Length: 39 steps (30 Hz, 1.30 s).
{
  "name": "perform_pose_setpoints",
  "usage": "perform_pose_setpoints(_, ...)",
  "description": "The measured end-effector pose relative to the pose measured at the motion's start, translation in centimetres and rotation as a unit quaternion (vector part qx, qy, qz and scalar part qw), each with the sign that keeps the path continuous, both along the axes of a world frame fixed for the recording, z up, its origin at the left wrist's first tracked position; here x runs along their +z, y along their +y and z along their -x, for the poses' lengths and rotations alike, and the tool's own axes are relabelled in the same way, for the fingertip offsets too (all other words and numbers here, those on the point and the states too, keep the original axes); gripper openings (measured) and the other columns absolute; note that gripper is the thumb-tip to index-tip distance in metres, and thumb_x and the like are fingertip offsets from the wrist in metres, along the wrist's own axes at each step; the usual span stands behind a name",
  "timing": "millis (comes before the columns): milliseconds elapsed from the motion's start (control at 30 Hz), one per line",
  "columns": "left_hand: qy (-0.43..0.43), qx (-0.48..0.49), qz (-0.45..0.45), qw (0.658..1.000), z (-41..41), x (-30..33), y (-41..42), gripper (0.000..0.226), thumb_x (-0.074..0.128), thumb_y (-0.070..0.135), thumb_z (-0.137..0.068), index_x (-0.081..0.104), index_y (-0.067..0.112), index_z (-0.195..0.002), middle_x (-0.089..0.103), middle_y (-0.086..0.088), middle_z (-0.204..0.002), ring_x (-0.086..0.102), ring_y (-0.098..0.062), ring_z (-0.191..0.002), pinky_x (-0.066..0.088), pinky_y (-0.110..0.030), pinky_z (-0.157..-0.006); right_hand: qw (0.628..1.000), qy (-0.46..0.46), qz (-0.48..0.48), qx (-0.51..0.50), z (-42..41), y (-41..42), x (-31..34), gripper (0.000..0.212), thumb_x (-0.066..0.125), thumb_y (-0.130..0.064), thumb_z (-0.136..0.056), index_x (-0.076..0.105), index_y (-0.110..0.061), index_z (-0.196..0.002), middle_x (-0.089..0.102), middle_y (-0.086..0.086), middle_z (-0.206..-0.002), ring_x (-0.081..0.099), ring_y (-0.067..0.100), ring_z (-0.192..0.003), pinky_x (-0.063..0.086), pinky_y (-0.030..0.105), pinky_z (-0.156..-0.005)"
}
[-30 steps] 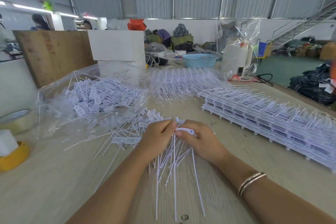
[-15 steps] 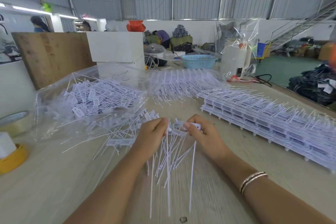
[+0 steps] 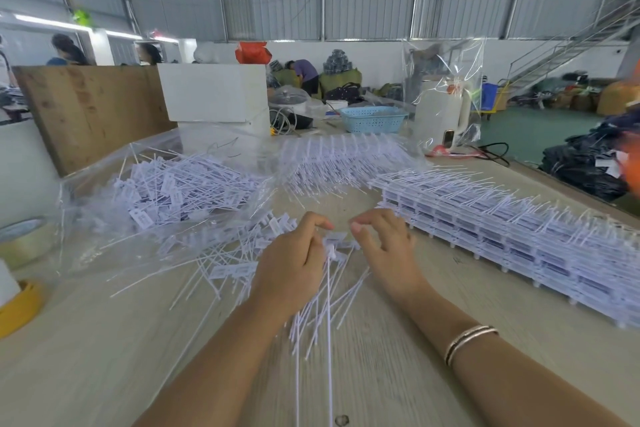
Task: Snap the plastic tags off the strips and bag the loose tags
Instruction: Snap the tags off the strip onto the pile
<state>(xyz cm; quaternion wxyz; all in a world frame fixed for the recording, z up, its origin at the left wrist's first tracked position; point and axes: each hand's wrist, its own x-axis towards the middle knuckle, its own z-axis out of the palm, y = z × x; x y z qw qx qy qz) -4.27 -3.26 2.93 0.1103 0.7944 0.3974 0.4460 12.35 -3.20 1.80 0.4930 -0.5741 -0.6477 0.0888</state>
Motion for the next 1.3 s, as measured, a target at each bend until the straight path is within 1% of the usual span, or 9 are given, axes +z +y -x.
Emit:
perform_pose_setpoints(133, -0.022, -0.002, 0.002, 1.000, -0.1, 0.0, -0.1, 0.032, 0.030, 0.023, -0.084, 0.048, 0.026, -0.110, 0.051, 0.009, -0.069, 0.050, -0.009, -0.057, 0.045, -0.038, -0.055, 0.993, -0.082, -0.001, 0.089, 1.9, -1.1, -0.2, 0.059, 0.029, -0.062, -0.083, 0.069, -0.018, -0.085, 0.059, -0.012, -0.092, 0.045, 0.002, -0.098, 0.020, 0.031, -0.086)
perform_pose_setpoints(267, -0.008, 0.009, -0.007, 1.000, 0.0, 0.0, 0.2, 0.029, 0.033, 0.020, -0.083, 0.047, 0.029, -0.106, 0.048, 0.012, -0.072, 0.049, -0.006, -0.061, 0.042, -0.030, -0.055, 0.987, -0.048, 0.031, 0.152, 2.2, -1.5, 0.0, 0.046, 0.029, -0.063, -0.083, 0.058, -0.029, -0.071, 0.054, -0.010, -0.076, 0.046, 0.000, -0.088, 0.020, 0.031, -0.085)
perform_pose_setpoints(400, 0.052, 0.035, -0.018, 0.998, 0.1, 0.3, 0.1, 0.023, 0.039, 0.016, -0.090, 0.051, 0.022, -0.108, 0.050, 0.014, -0.079, 0.053, -0.009, -0.065, 0.046, -0.034, -0.058, 0.986, -0.020, 0.047, 0.161, 2.1, -1.4, 0.0, 0.030, 0.049, -0.040, -0.085, 0.064, -0.017, -0.074, 0.057, -0.011, -0.076, 0.050, 0.001, -0.086, 0.024, 0.038, -0.092)
perform_pose_setpoints(567, 0.185, 0.094, -0.027, 0.978, 0.3, 0.3, 0.4, 0.025, 0.037, 0.031, -0.098, 0.053, 0.023, -0.081, 0.045, 0.008, -0.058, 0.045, -0.013, -0.050, 0.024, -0.027, -0.048, 0.975, 0.141, 0.028, 0.168, 1.2, -1.0, 0.3, 0.024, 0.047, -0.019, -0.083, 0.053, 0.000, -0.071, 0.044, 0.002, -0.066, 0.041, 0.012, -0.068, 0.031, 0.036, -0.075)
perform_pose_setpoints(733, 0.145, 0.085, 0.013, 0.986, 0.2, 0.1, 0.4, 0.037, 0.041, 0.032, -0.097, 0.036, 0.025, -0.061, 0.042, 0.003, -0.051, 0.043, -0.014, -0.046, 0.027, -0.027, -0.045, 0.957, 0.175, 0.050, 0.224, 1.1, -0.9, 0.0, 0.038, 0.050, -0.027, -0.082, 0.054, 0.010, -0.074, 0.049, 0.023, -0.071, 0.047, 0.017, -0.072, 0.034, 0.032, -0.073)
perform_pose_setpoints(900, 0.145, 0.083, 0.006, 0.986, 0.1, 0.0, 0.3, 0.033, 0.041, 0.030, -0.095, 0.042, 0.017, -0.065, 0.042, 0.002, -0.051, 0.049, -0.021, -0.051, 0.029, -0.030, -0.047, 0.949, 0.174, 0.090, 0.248, 0.8, -0.5, -0.5, 0.033, 0.063, -0.025, -0.088, 0.064, -0.003, -0.064, 0.060, -0.001, -0.065, 0.054, 0.011, -0.069, 0.040, 0.024, -0.074)
perform_pose_setpoints(1067, 0.133, 0.067, 0.020, 0.989, 0.1, 0.1, 0.3, 0.038, 0.041, 0.033, -0.096, 0.039, 0.023, -0.060, 0.043, 0.003, -0.051, 0.042, -0.012, -0.048, 0.027, -0.027, -0.048, 0.932, 0.166, 0.126, 0.297, 0.7, -0.6, -0.4, 0.029, 0.060, -0.031, -0.088, 0.070, -0.028, -0.062, 0.066, -0.004, -0.067, 0.061, 0.008, -0.074, 0.043, 0.018, -0.079)
perform_pose_setpoints(1200, 0.066, 0.029, 0.106, 0.992, 0.3, -0.1, 0.6, 0.044, 0.044, 0.034, -0.097, 0.042, 0.025, -0.054, 0.041, 0.005, -0.048, 0.037, -0.007, -0.045, 0.029, -0.028, -0.051, 0.934, 0.142, 0.123, 0.304, 0.7, -0.9, -0.3, 0.030, 0.056, -0.014, -0.094, 0.070, -0.028, -0.072, 0.067, -0.009, -0.071, 0.060, 0.003, -0.073, 0.044, 0.013, -0.075)
perform_pose_setpoints(1300, 0.022, 0.007, 0.132, 0.991, 0.4, -0.2, 0.8, 0.047, 0.045, 0.030, -0.097, 0.040, 0.026, -0.051, 0.036, 0.008, -0.043, 0.033, -0.005, -0.043, 0.027, -0.028, -0.051, 0.949, 0.115, 0.092, 0.279, 1.0, -1.0, -0.3, 0.020, 0.055, -0.011, -0.094, 0.068, -0.010, -0.078, 0.064, -0.003, -0.072, 0.058, 0.011, -0.072, 0.043, 0.025, -0.074)
